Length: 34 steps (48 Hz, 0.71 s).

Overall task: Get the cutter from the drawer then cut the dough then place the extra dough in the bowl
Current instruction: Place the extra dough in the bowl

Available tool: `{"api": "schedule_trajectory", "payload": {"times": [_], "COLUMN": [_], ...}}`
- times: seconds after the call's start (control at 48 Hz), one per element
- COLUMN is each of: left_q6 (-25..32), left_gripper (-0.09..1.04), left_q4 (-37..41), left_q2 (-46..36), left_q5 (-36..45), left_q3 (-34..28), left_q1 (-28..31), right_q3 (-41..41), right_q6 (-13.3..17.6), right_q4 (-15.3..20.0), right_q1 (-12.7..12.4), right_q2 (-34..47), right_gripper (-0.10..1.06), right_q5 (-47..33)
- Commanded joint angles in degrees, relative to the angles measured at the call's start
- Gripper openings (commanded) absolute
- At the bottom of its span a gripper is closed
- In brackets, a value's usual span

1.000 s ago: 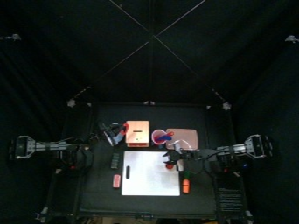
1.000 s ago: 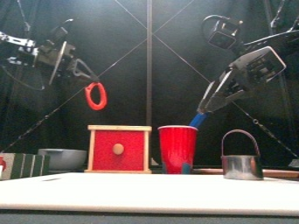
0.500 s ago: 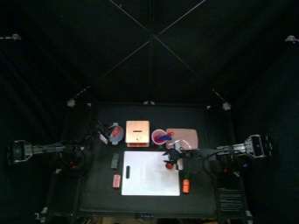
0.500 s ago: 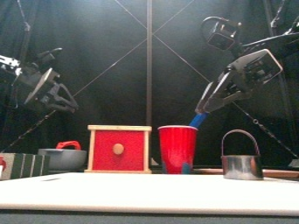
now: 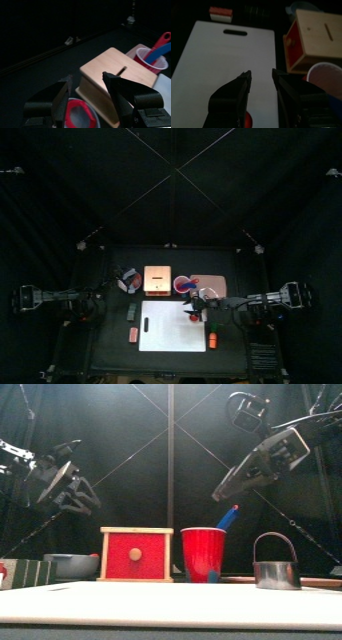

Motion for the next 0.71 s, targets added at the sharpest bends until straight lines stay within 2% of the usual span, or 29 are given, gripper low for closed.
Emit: {"api": "schedule_trajectory", "payload": {"times": [0.021, 0.25, 0.396, 0.708], "left_q6": [0.1, 0.0, 0.1, 0.2], "left_gripper": [0.88, 0.88, 0.87, 0.87], "left_q4": [2.5, 8.0, 9.8, 15.5], "left_q2": [0.1, 0.1, 0.3, 2.7], "left_q5": [-1.0, -6.8, -8.2, -8.2], "left_q3": [-3.1, -2.7, -2.5, -1.5], "left_q1": [-4.7, -14.7, -18.1, -18.2], "right_q3": [-1.8, -1.8, -1.2, -0.6], "right_q6": [0.0, 0.0, 0.2, 0.1], "right_q4": [0.1, 0.2, 0.3, 3.9], "right_q1": [-0.4, -2.1, -4.0, -7.0], "right_q2": [-1.4, -1.8, -1.7, -1.5], "right_gripper": [0.77, 0.77, 0.77, 0.77], "right_q5": [-3.7, -17.2, -25.8, -28.3]}}
